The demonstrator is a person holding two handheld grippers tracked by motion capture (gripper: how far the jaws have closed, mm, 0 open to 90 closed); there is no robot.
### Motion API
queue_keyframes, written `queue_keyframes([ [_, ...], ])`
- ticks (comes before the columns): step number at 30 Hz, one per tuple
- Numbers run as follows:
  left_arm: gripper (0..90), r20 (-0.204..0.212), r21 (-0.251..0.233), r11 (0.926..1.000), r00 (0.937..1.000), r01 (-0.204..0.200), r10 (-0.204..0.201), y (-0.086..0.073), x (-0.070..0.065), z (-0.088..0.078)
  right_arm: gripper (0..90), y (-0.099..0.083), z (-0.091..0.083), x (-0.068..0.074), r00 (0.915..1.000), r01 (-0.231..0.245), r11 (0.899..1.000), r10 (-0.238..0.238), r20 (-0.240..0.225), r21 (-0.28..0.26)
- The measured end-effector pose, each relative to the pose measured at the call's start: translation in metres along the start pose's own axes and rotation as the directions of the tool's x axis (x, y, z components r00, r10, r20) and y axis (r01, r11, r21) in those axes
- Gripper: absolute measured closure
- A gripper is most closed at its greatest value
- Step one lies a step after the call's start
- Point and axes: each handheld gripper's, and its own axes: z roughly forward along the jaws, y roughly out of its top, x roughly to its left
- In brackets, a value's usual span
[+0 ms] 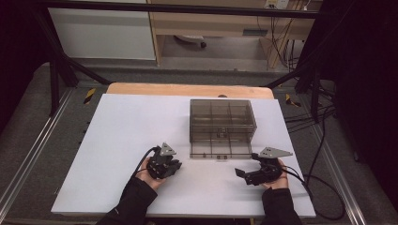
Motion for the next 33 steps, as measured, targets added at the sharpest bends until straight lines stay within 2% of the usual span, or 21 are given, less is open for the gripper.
queue_keyframes([
  [33, 79.7, 0.013, -0.026, 0.9996, 0.9999, -0.004, 0.004, 0.0044, -0.0011, -0.0096, 0.6, -0.0001, 0.0002, 0.0, 1.0, 0.004, 1.0, -0.004, -0.001, 0.004],
])
